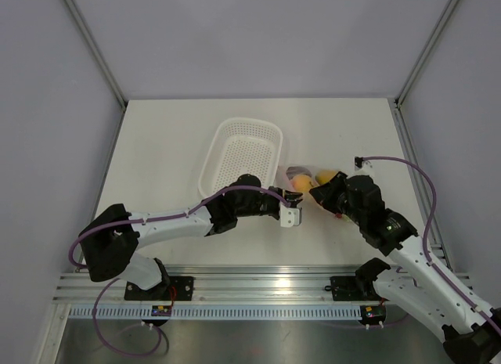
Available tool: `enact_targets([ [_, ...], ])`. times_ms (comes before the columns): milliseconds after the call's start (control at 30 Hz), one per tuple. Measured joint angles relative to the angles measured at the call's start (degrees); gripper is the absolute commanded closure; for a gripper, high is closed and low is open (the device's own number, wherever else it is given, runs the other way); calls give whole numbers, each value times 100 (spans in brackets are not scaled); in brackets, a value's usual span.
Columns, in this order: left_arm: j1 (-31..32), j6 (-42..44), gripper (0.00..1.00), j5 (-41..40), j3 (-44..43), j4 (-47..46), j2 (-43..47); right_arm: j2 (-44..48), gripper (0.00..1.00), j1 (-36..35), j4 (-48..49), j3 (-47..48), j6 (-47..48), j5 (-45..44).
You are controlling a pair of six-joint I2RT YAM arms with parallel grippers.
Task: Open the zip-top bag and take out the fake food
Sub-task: Pick up the zipper food storage bag at the center of the board.
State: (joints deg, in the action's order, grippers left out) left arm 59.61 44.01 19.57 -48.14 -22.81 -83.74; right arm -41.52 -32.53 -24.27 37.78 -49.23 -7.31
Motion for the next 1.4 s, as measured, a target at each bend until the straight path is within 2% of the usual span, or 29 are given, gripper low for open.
enact_targets([
  [33,0,0,95,0,0,17,0,59,72,0,4,0,0,37],
  [67,0,0,95,-2,0,35,0,116,61,0,22,-9,-2,52],
  [167,0,-4,96,-15,0,50,-4,249,55,0,87,-35,-39,136],
  [233,0,-7,96,-26,0,50,-20,278,44,0,131,-46,-76,214],
  [267,0,-11,96,-33,0,50,-37,273,43,0,170,-52,-105,256],
  [300,0,-13,96,-35,-2,55,-52,258,38,0,210,-55,-120,306],
  [567,-17,-79,97,-68,-2,70,-83,72,38,-4,278,-66,-219,522],
  [767,-61,-122,98,-68,-2,70,-83,568,38,-7,157,-66,254,275],
  [933,-129,-245,98,-63,24,-13,-79,1095,24,-7,229,-98,1088,136],
  [1067,-229,-404,98,-35,216,-166,-20,1473,21,-9,577,-422,2114,577],
  [1133,-286,-514,97,-7,332,-282,24,1659,9,-9,645,-570,2540,859],
  [1200,-330,-612,98,22,411,-385,70,1880,3,-11,787,-737,2929,1106],
  [1400,-378,-852,97,140,520,-599,203,1847,4,-11,1027,-833,3595,1303],
])
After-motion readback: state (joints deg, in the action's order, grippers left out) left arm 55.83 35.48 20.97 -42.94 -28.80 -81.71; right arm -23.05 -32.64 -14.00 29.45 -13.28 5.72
